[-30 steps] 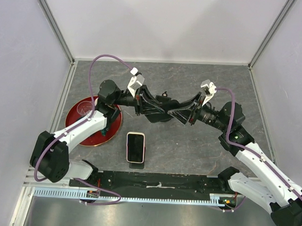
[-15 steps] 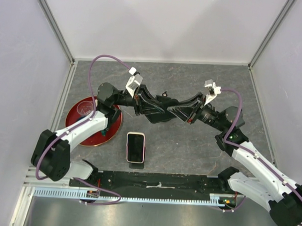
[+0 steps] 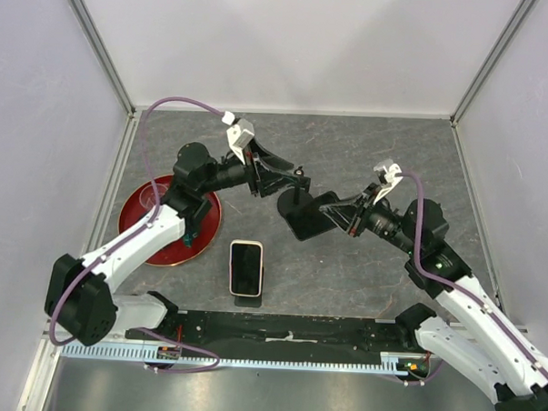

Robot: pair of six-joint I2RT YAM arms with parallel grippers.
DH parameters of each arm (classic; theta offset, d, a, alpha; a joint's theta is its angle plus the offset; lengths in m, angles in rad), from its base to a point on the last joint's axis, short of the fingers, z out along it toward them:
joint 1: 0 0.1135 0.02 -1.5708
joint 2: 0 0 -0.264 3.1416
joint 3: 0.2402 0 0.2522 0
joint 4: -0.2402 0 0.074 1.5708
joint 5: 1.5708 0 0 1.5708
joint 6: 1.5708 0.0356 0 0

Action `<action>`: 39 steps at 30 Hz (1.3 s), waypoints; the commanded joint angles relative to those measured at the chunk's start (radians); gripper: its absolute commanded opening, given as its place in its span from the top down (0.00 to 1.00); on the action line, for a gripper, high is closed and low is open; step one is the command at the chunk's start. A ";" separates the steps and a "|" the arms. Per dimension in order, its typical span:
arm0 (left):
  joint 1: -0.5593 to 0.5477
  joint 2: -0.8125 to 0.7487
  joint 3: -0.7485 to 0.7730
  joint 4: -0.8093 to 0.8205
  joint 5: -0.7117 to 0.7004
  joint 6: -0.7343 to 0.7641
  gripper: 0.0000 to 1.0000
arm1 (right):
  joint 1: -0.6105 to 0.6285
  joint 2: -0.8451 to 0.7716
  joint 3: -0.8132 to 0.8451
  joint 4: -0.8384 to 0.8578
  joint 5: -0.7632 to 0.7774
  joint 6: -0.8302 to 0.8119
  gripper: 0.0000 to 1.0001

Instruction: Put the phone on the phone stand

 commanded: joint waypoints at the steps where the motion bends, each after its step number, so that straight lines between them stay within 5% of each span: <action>1: 0.000 -0.070 -0.031 -0.034 -0.400 0.135 0.50 | 0.001 -0.086 0.120 -0.256 0.193 -0.101 1.00; 7: -0.001 0.028 -0.029 -0.092 -0.490 0.287 0.62 | 0.001 -0.107 0.186 -0.435 0.405 -0.132 1.00; 10: -0.003 0.071 -0.018 -0.115 -0.498 0.334 0.60 | 0.002 -0.104 0.199 -0.444 0.444 -0.144 1.00; 14: -0.006 0.105 0.000 -0.132 -0.516 0.322 0.43 | 0.002 -0.083 0.205 -0.450 0.451 -0.149 1.00; 22: -0.030 0.145 0.053 -0.220 -0.495 0.377 0.53 | 0.002 -0.038 0.216 -0.446 0.451 -0.178 1.00; 39: -0.064 0.203 0.155 -0.438 -0.551 0.479 0.45 | 0.001 -0.017 0.206 -0.420 0.426 -0.202 1.00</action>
